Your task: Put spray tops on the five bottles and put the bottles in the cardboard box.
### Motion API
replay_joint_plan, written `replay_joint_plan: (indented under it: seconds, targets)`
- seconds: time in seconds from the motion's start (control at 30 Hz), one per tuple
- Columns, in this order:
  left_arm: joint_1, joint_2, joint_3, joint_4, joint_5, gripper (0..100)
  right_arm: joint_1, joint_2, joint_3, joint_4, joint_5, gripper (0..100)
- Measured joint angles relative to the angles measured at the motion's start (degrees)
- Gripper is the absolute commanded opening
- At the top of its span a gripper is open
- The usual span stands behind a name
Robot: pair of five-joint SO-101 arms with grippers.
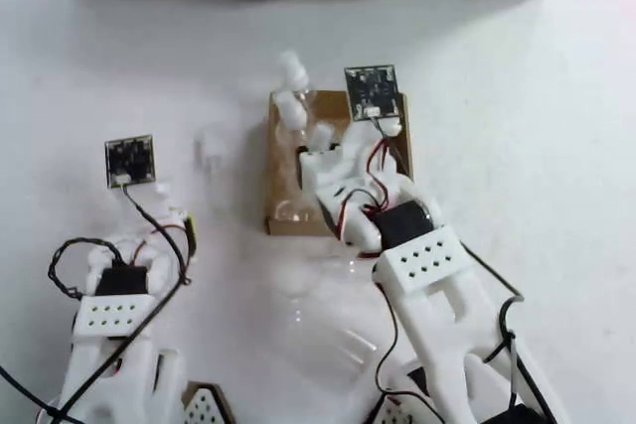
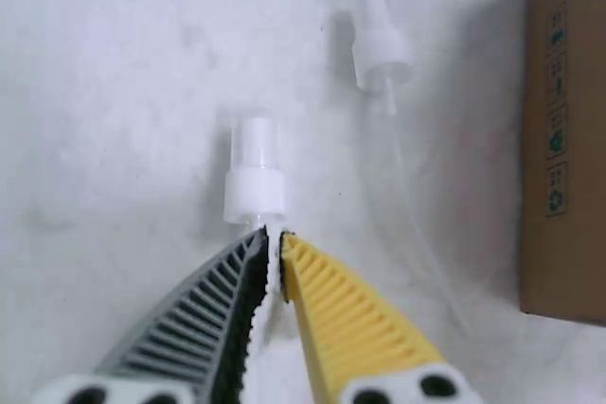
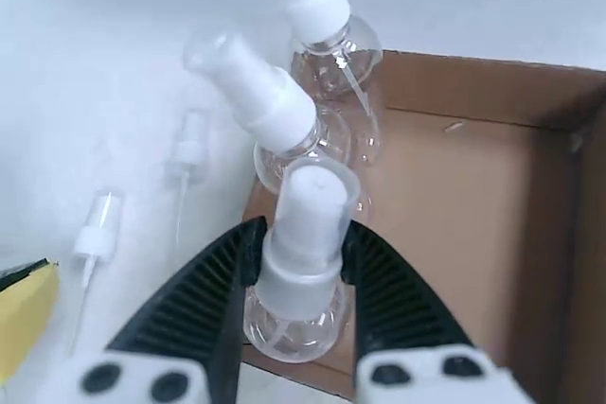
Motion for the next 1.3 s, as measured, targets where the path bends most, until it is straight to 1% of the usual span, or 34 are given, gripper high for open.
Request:
replay_joint_plan:
  seconds: [0.2, 0.6, 0.77, 0.9, 1.1, 1.2, 1.3]
  targets:
    - [0.0, 0.0, 0.0, 0.0, 0.0, 2, -0.4, 0.0, 0.0, 0.0, 2.1, 1.6]
    - [0.0, 0.0, 0.0, 0.0, 0.0, 2, -3.3, 0.0, 0.0, -0.4, 2.4, 1.6]
    - [0.0, 0.0, 0.0, 0.0, 0.0, 2, -5.0, 0.0, 0.0, -3.3, 6.0, 1.6]
    - [0.0, 0.0, 0.0, 0.0, 0.0, 2, -6.0, 0.0, 0.3, -4.6, 6.9, 1.6]
    - [0.0, 0.0, 0.0, 0.0, 0.0, 2, -6.1, 0.0, 4.0, -9.8, 10.1, 1.6]
    - [0.0, 0.0, 0.0, 0.0, 0.0, 2, -6.1, 0.0, 4.3, -11.1, 10.5, 1.6]
    - [0.0, 0.0, 0.0, 0.0, 0.0, 2, -6.1, 0.0, 4.4, -12.3, 12.4, 1.6]
